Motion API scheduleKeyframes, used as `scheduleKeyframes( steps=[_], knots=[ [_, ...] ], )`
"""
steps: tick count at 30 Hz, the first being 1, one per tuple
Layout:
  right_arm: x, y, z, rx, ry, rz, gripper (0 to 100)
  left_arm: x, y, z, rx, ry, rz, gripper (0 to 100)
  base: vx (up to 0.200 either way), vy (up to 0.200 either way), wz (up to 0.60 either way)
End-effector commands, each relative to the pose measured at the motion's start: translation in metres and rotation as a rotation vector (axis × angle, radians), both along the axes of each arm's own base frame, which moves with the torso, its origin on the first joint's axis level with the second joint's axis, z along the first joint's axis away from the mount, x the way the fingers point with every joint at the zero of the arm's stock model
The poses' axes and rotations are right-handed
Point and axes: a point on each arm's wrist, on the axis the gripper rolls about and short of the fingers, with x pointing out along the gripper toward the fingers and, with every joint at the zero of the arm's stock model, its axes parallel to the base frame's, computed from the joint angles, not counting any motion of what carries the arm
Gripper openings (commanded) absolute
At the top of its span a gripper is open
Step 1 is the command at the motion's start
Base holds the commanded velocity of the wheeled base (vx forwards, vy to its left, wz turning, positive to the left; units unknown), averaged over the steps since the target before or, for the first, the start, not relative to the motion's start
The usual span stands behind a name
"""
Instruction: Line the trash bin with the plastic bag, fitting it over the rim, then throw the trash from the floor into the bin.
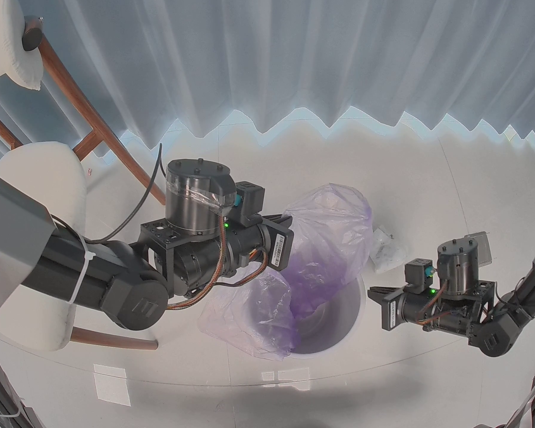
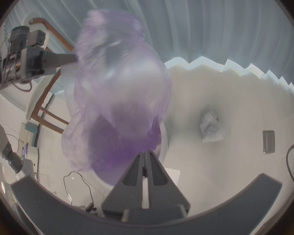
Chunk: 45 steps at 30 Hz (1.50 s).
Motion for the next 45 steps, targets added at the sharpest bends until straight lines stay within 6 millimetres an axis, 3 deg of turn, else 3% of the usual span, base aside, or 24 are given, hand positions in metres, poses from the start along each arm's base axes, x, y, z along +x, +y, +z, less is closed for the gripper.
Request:
scheduleKeyframes(
  steps=[1, 7, 11, 15, 17, 20, 23, 30, 31, 38, 45],
  knots=[
    [-0.039, -0.018, 0.007, -0.014, 0.020, 0.005, 0, 0.000, 0.000, 0.000, 0.001, 0.001, 0.001, 0, 0.000, 0.000, 0.00],
    [-0.076, -0.020, -0.013, -0.061, 0.124, 0.075, 0, -0.001, 0.001, 0.001, -0.002, -0.002, 0.004, 0, 0.000, 0.000, 0.00],
    [-0.075, -0.015, -0.012, -0.060, 0.119, 0.095, 0, -0.001, 0.002, 0.002, 0.001, -0.004, 0.019, 0, 0.000, 0.000, 0.00],
    [-0.055, -0.005, -0.003, -0.021, 0.065, 0.081, 0, -0.007, 0.006, 0.003, 0.004, -0.003, 0.019, 0, 0.000, 0.000, 0.00],
    [-0.036, 0.006, 0.019, 0.058, -0.017, 0.053, 0, -0.013, 0.011, 0.003, 0.013, 0.004, 0.017, 0, 0.000, 0.000, 0.00],
    [-0.033, 0.014, 0.041, 0.168, -0.060, 0.026, 0, -0.021, 0.017, 0.002, 0.027, 0.010, 0.012, 0, 0.000, 0.000, 0.00],
    [-0.050, 0.018, 0.068, 0.347, -0.055, 0.017, 0, -0.027, 0.022, 0.003, 0.030, 0.013, 0.008, 0, 0.000, 0.000, 0.00],
    [-0.084, 0.001, 0.096, 0.621, 0.006, -0.065, 0, -0.032, 0.014, -0.002, 0.039, 0.024, -0.021, 0, 0.000, 0.000, 0.00],
    [-0.086, -0.001, 0.099, 0.650, 0.009, -0.073, 100, -0.032, 0.012, -0.002, 0.039, 0.023, -0.027, 0, 0.000, 0.000, 0.00],
    [-0.098, -0.011, 0.136, 0.921, 0.131, -0.162, 100, -0.035, -0.004, -0.009, 0.049, 0.035, -0.065, 0, 0.000, 0.000, 0.00],
    [-0.097, -0.008, 0.158, 0.779, 0.394, -0.315, 100, -0.041, -0.008, -0.009, 0.049, 0.034, -0.084, 0, 0.000, 0.000, 0.00]
  ],
)
